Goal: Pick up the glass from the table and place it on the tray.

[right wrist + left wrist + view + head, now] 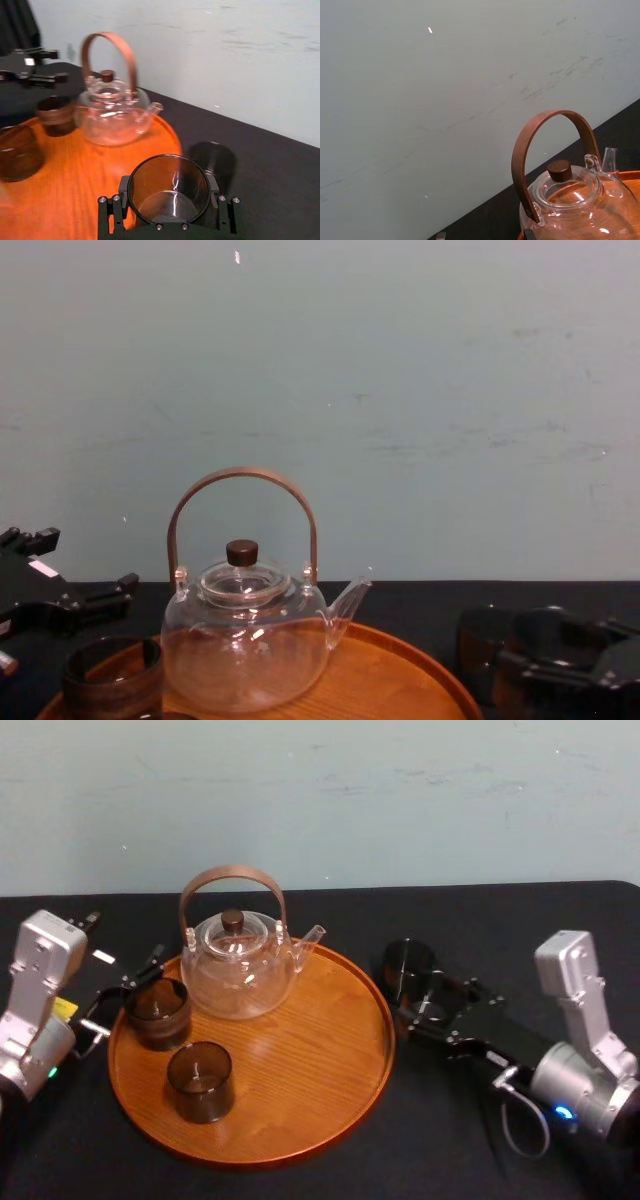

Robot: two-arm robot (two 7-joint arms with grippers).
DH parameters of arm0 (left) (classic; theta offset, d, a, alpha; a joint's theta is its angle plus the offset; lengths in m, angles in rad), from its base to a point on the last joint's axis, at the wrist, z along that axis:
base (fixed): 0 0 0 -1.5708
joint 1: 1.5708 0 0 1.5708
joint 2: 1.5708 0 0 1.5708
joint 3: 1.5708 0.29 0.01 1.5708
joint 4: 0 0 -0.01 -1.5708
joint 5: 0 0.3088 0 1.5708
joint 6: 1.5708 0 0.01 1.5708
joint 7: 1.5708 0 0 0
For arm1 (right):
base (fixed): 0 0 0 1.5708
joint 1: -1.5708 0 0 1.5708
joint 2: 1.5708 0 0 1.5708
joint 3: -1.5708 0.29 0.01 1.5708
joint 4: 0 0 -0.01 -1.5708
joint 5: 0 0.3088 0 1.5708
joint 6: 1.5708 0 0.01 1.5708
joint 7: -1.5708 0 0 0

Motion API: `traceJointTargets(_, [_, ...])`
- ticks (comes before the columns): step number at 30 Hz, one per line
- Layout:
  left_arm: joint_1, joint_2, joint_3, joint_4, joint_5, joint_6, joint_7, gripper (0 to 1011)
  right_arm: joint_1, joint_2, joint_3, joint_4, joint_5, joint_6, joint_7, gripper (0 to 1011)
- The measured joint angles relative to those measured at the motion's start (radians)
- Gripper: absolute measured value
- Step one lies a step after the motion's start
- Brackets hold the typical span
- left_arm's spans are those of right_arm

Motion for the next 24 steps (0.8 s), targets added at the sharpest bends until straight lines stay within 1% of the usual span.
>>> traceJointTargets(5, [0.0,0.0,0.0,0.0,0.0,0.0,0.0,1001,0.018,-0.013,-0.047,-0.004,-0.001,-0.004,0.023,906])
traceJointTargets(6, [0.0,0.0,0.0,0.0,0.0,0.0,0.0,1001,0.018,-0.013,-0.047,-0.004,-0.001,-0.004,0.023,906])
traceJointTargets(7, [0.0,0.0,0.0,0.0,0.0,0.0,0.0,1001,0.024,-0.017,-0.059,-0.002,-0.002,-0.004,0.028,906])
traceJointTargets(10, [0.0,0.0,0.0,0.0,0.0,0.0,0.0,1001,0.033,-0.023,-0.078,0.003,-0.003,-0.004,0.036,906])
traceJointTargets(20, [0.0,0.0,0.0,0.0,0.0,0.0,0.0,1001,0.08,-0.053,-0.167,0.033,-0.023,-0.001,0.06,906])
traceJointTargets(21, [0.0,0.0,0.0,0.0,0.0,0.0,0.0,1001,0.08,-0.053,-0.167,0.033,-0.023,-0.001,0.06,906])
traceJointTargets(24, [0.0,0.0,0.0,0.0,0.0,0.0,0.0,1001,0.094,-0.063,-0.192,0.047,-0.028,0.003,0.069,906])
